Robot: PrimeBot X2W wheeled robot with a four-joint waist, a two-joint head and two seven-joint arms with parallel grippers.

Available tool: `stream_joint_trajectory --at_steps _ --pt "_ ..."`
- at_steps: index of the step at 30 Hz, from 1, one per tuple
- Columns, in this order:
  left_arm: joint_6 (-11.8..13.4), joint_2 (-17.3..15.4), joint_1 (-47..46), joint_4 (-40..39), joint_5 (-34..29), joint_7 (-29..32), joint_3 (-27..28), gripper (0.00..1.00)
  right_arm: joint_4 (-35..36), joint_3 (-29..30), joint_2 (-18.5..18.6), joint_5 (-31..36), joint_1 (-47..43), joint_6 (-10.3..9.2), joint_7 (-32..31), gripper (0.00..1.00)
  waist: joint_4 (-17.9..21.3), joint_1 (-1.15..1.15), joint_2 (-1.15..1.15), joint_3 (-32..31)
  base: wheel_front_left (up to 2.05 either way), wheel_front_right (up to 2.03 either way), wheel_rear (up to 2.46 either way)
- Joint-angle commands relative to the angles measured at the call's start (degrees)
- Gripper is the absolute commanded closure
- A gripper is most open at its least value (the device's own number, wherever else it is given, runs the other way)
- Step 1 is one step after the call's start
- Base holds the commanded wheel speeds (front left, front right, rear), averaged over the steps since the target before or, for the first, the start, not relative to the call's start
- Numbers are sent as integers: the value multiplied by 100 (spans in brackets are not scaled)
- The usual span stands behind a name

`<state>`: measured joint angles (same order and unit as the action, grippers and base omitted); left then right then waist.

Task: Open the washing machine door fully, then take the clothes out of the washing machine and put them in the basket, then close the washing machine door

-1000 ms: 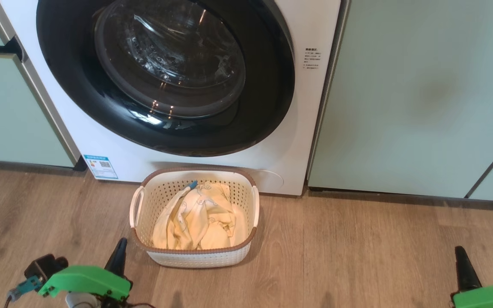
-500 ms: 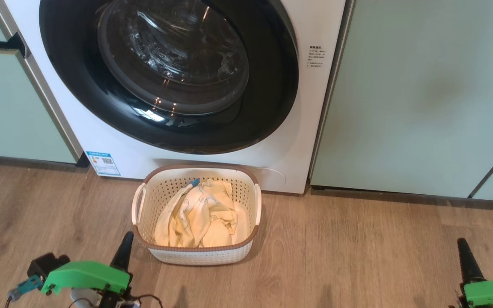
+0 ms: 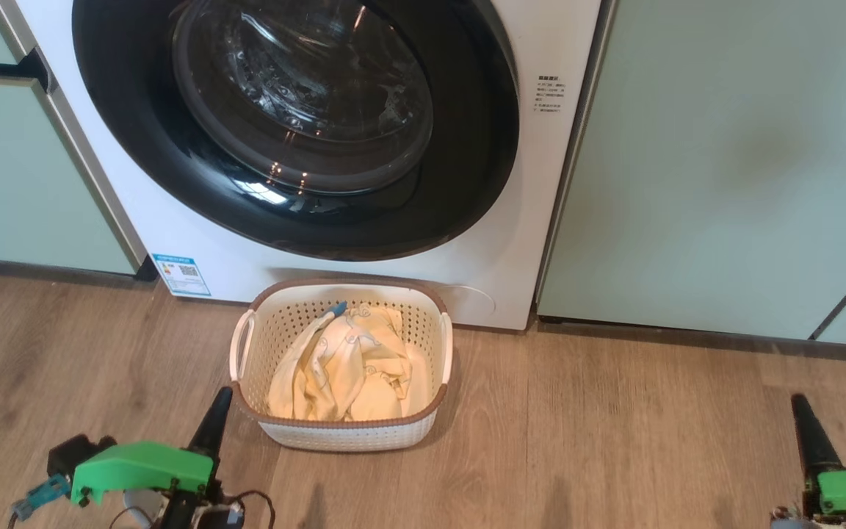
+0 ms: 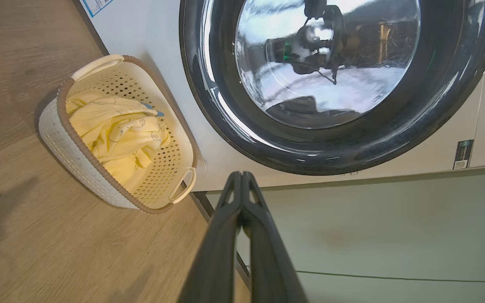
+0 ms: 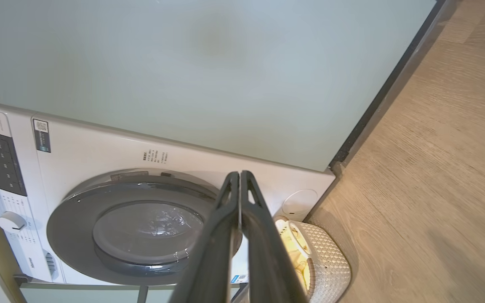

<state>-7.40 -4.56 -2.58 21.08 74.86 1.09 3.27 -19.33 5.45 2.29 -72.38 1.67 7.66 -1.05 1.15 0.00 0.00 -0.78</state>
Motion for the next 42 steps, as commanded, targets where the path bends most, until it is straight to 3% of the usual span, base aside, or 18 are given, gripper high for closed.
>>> stream_joint_trajectory --at_steps 1,30,42 --pt "-7 -34 -335 -230 118 48 160 100 256 -48 53 -140 318 -13 -54 100 -4 0 0 3 0 0 0" --pt "-9 167 -360 -700 1716 537 326 100 528 105 59 -1963 451 -17 -539 100 -114 0 0 95 0 0 0" --pt "-9 169 -360 -704 1730 541 327 100 531 106 59 -1979 452 -17 -544 100 -115 0 0 95 0 0 0"
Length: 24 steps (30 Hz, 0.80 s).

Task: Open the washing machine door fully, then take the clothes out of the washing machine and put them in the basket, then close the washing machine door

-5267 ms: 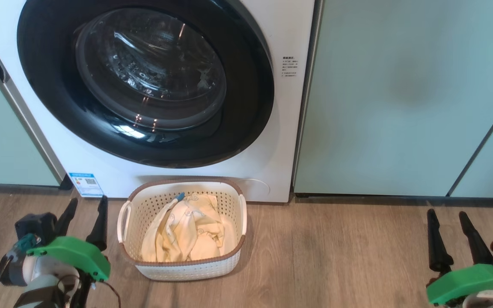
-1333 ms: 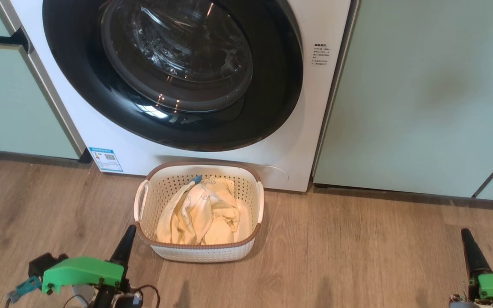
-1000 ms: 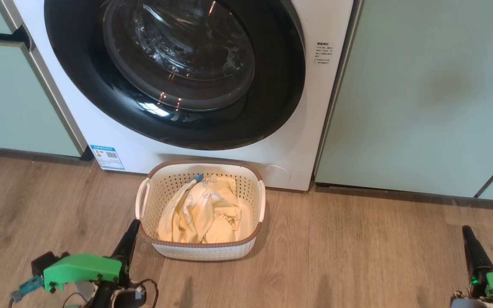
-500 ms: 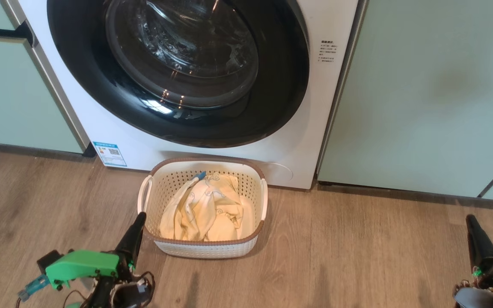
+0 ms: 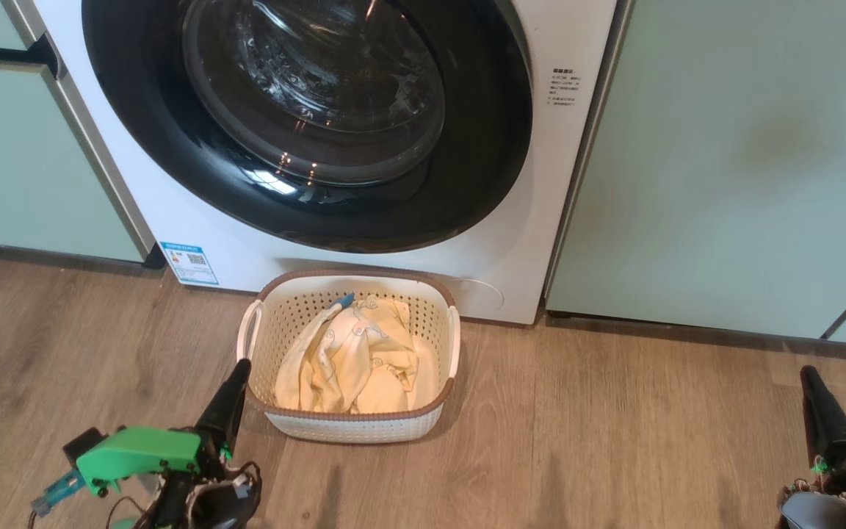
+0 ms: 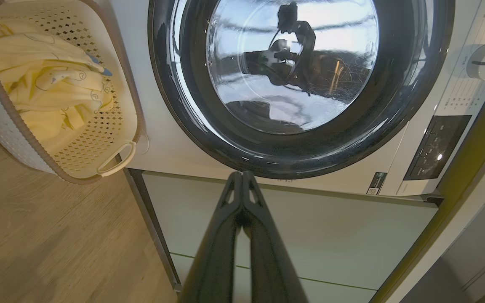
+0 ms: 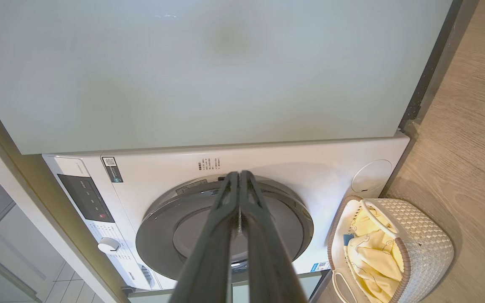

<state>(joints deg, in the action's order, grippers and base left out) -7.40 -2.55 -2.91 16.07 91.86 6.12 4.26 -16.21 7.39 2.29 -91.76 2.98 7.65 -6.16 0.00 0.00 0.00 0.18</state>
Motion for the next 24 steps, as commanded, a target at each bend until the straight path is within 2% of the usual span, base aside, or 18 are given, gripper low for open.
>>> stream_joint_trajectory --at_steps 1,24 --pt "-9 -32 -327 -203 29 37 228 100 219 -87 59 -41 320 -16 -33 100 0 0 0 0 0 0 0" --pt "-9 -32 -327 -203 30 37 227 100 219 -87 59 -41 320 -16 -32 100 0 0 0 0 0 0 0"
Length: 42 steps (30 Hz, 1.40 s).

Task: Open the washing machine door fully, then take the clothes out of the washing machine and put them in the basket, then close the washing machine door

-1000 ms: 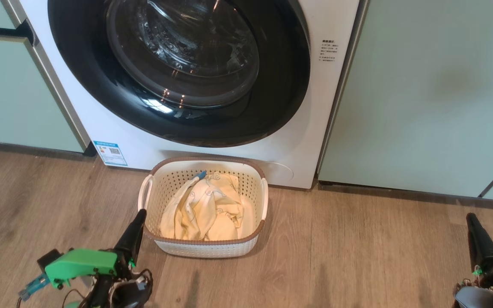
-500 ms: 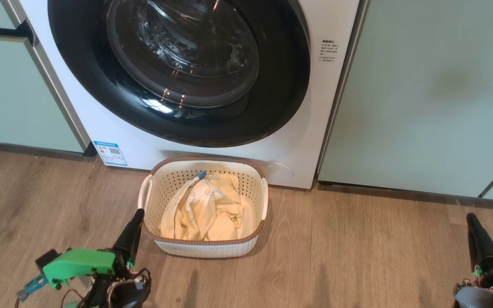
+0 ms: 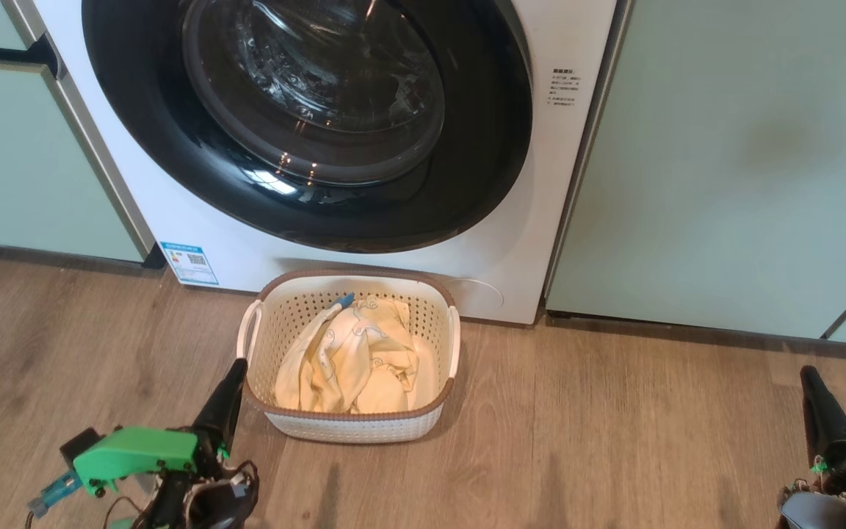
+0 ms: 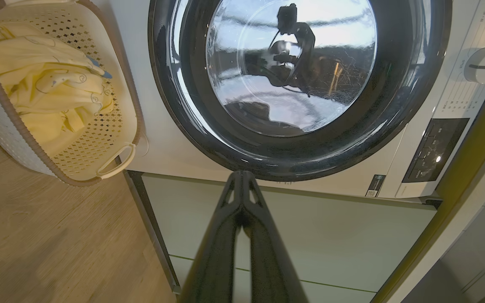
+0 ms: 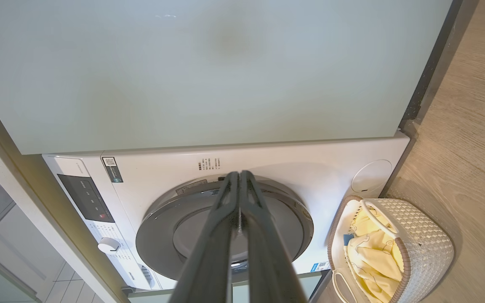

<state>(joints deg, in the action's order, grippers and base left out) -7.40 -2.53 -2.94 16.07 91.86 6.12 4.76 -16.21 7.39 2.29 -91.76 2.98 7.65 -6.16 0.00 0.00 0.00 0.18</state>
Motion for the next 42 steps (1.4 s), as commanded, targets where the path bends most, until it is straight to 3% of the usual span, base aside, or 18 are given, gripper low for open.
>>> stream_joint_trajectory --at_steps 1,42 --pt "-9 -35 -325 -203 30 37 176 100 219 -87 59 -41 320 -16 -32 100 0 0 0 0 0 0 0" --pt "-9 -34 -325 -203 30 36 176 100 219 -88 59 -41 320 -16 -32 100 0 0 0 0 0 0 0"
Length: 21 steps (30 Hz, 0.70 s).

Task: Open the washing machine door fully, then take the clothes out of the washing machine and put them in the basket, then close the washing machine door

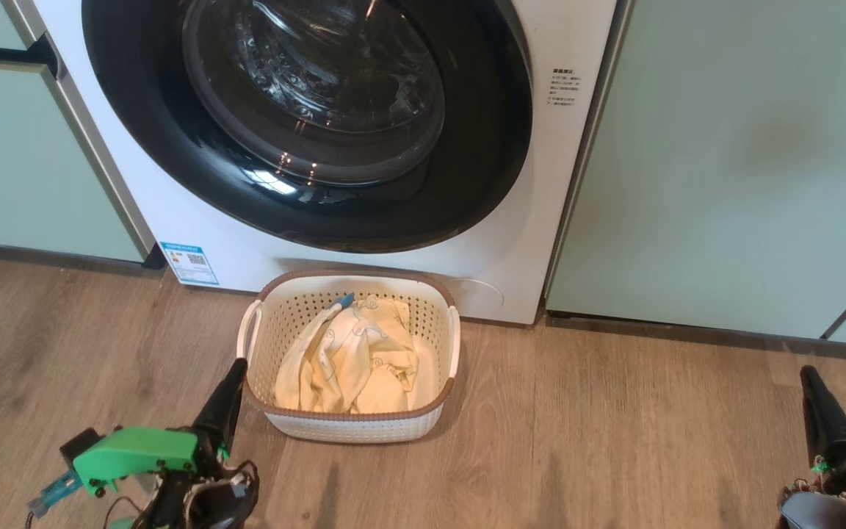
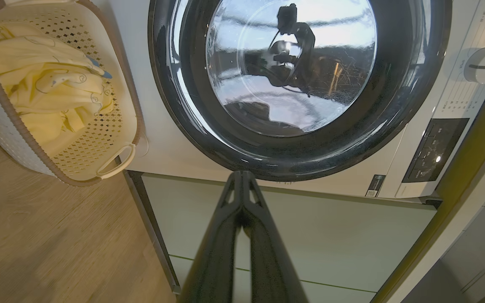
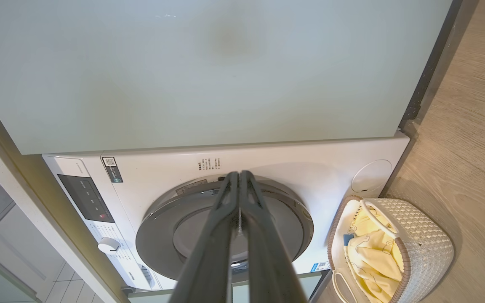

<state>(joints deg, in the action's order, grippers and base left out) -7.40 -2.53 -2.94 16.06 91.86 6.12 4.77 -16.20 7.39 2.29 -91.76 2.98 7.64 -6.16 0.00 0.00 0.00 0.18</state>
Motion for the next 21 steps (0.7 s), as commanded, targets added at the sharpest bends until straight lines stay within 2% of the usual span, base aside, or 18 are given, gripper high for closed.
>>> stream_joint_trajectory --at_steps 1,21 --pt "-9 -34 -325 -202 30 36 175 100 218 -88 59 -41 320 -15 -32 100 0 0 0 0 0 0 0" --pt "-9 -34 -325 -202 31 36 174 100 218 -88 59 -41 320 -15 -32 100 0 0 0 0 0 0 0"
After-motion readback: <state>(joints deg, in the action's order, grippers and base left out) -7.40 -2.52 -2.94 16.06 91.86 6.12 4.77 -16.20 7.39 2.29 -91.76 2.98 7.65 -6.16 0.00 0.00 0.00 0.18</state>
